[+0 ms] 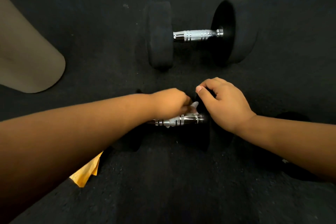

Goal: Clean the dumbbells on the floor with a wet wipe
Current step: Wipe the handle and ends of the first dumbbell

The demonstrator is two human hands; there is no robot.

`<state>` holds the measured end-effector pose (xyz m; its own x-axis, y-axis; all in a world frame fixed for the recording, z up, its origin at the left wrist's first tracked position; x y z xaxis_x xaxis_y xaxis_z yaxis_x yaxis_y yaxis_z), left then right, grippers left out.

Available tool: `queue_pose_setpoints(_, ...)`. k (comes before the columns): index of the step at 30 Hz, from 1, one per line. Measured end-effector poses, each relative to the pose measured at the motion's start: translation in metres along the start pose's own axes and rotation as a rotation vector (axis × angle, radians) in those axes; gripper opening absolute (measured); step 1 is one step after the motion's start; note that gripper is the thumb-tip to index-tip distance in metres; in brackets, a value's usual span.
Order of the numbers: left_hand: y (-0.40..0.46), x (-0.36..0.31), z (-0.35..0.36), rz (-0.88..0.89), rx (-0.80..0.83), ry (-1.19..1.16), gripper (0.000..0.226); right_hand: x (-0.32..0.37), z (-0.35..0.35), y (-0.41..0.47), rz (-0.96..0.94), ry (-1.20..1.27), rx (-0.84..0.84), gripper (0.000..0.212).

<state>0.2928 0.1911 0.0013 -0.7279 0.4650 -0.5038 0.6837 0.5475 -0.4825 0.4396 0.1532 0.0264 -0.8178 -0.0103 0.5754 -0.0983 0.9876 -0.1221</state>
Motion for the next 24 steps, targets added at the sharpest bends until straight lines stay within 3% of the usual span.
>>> queue_pose_setpoints(3,-0.004,0.005,-0.027,0.034,-0.061,0.162,0.042,-0.001,-0.001,0.004,0.011,0.002,0.003,0.025)
queue_pose_setpoints(8,-0.039,0.025,-0.072,0.033,-0.158,0.196,0.042,-0.003,-0.001,0.008,0.016,-0.018,0.013,0.032)
queue_pose_setpoints(11,-0.06,0.027,-0.054,-0.033,0.138,0.285,0.038,-0.003,-0.001,0.007,0.016,-0.019,-0.009,0.033)
queue_pose_setpoints(13,-0.065,0.021,-0.041,-0.1,0.339,0.338,0.049,-0.002,-0.001,0.007,0.013,-0.016,-0.019,0.032)
queue_pose_setpoints(18,-0.038,0.006,-0.03,-0.261,0.471,0.171,0.054,-0.002,0.001,0.002,0.001,-0.028,-0.04,0.029)
queue_pose_setpoints(22,-0.017,-0.005,0.003,-0.335,0.271,-0.093,0.038,-0.002,0.003,-0.002,-0.022,-0.042,-0.048,0.026)
queue_pose_setpoints(24,-0.016,-0.008,0.011,-0.409,0.208,-0.203,0.063,-0.002,0.002,-0.004,-0.026,-0.054,-0.05,0.027)
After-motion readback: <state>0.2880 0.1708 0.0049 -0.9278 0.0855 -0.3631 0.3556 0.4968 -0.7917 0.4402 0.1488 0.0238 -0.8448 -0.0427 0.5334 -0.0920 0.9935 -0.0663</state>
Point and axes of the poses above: each hand's wrist, its own y-axis towards the middle knuckle, its own z-axis out of the palm, x = y × z, the point moved 2 cm from there along y, towards the middle knuckle, and after that the axes turned 2 degrees about -y, right-handed, at the moved point
